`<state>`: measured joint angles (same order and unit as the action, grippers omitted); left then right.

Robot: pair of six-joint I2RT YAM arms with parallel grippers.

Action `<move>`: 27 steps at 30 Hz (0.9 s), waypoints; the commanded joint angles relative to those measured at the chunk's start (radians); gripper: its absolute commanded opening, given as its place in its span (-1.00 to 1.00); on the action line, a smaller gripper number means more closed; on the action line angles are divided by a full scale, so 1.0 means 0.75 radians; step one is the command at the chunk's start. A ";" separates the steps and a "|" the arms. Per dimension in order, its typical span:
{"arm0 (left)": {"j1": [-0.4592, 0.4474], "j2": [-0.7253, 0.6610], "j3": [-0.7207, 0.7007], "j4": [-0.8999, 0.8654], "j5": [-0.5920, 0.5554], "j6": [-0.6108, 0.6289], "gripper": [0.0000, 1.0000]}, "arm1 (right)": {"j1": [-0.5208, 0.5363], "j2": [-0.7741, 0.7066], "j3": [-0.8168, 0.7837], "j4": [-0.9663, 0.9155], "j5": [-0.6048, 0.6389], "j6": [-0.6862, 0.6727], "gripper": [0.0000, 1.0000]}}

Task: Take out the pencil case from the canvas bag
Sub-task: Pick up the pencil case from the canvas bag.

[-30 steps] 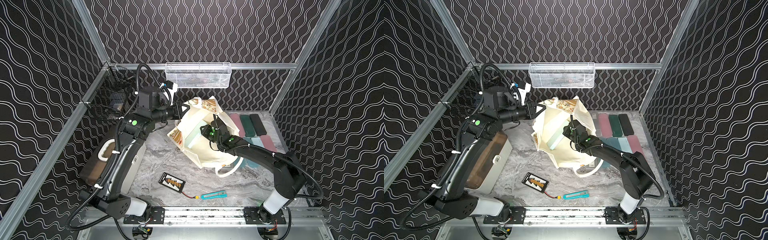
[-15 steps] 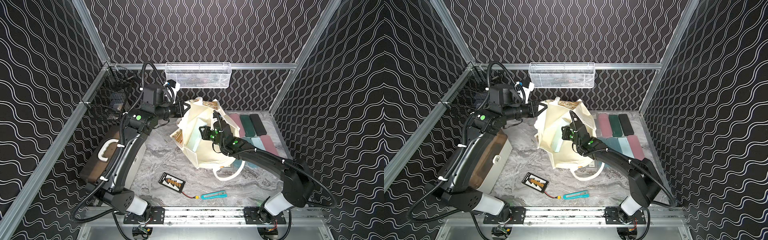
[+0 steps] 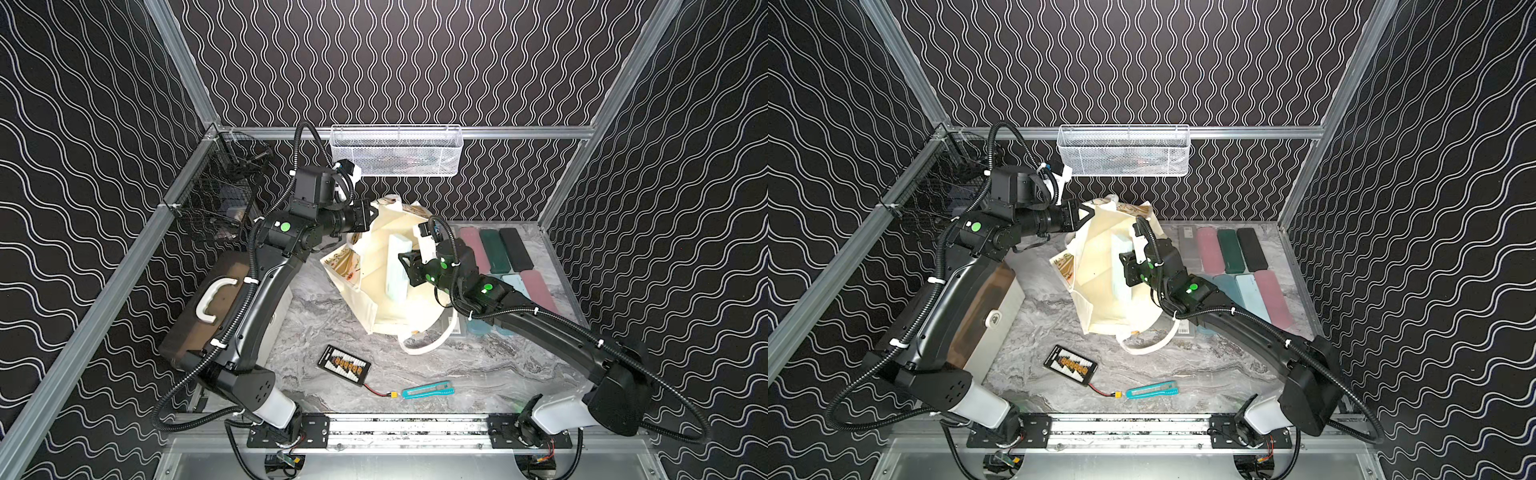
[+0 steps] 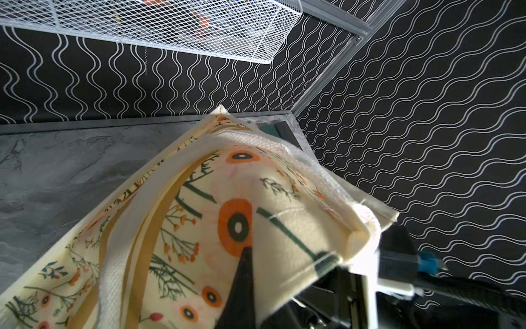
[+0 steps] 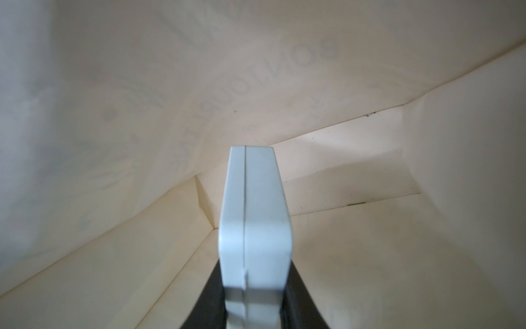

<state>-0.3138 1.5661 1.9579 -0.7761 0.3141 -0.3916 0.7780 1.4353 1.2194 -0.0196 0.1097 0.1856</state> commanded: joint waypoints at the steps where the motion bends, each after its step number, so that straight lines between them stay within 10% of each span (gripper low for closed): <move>1: 0.003 0.021 0.031 0.031 -0.046 0.036 -1.00 | 0.000 -0.046 0.031 -0.016 -0.070 -0.051 -0.74; 27: 0.184 0.081 0.081 -0.076 -0.235 0.050 -1.00 | -0.002 -0.365 0.161 -0.396 -0.052 -0.159 -0.80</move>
<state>-0.2092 1.6421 2.0155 -0.8768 0.1379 -0.3450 0.7776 1.1835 1.3346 -0.2775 0.0154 0.0925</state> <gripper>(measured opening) 0.062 0.285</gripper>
